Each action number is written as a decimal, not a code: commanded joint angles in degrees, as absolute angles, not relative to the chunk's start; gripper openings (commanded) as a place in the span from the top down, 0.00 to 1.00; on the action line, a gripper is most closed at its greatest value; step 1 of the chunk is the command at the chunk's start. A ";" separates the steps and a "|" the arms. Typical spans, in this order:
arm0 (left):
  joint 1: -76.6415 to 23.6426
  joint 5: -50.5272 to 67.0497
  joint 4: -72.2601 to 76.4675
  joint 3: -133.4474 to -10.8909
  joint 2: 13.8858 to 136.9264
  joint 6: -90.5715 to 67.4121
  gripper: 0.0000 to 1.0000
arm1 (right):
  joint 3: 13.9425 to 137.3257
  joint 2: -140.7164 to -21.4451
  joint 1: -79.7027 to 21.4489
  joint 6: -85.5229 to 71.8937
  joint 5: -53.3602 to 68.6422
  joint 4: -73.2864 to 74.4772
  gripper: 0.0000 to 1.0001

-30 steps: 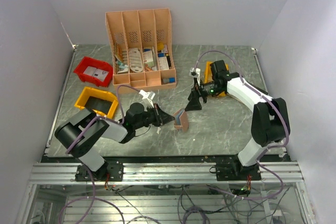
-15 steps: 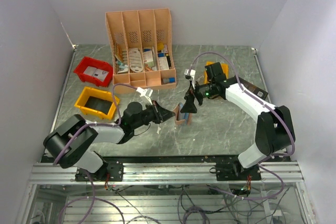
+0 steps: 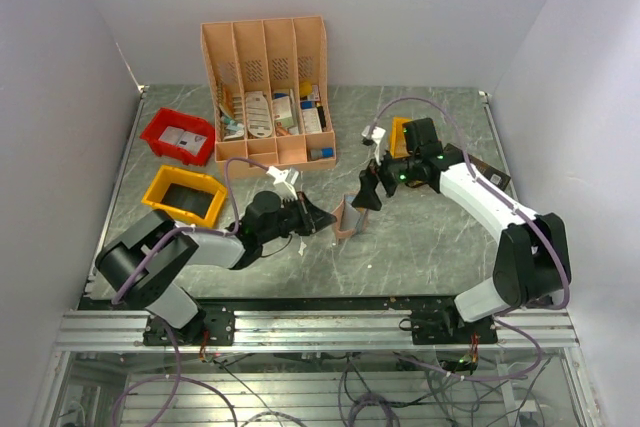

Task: Put the credit cards into the card holder
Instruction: Open the card holder at the center of the board.

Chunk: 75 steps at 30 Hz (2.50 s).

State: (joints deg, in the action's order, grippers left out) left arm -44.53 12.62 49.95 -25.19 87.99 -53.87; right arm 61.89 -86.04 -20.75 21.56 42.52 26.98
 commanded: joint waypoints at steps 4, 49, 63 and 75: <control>-42.29 8.28 35.62 -24.87 83.21 -48.68 0.93 | 57.89 -82.85 -14.89 21.97 46.08 23.90 0.00; -37.13 12.35 22.08 -29.02 81.74 -42.32 0.93 | 51.51 -86.81 -27.52 25.24 43.87 16.91 0.00; -37.18 13.30 24.01 -27.33 81.15 -43.73 0.93 | 54.79 -89.89 -32.83 23.22 26.46 17.14 0.58; -41.86 22.41 32.35 -26.81 83.06 -42.20 0.76 | 61.02 -88.05 -28.57 36.50 34.29 29.06 1.00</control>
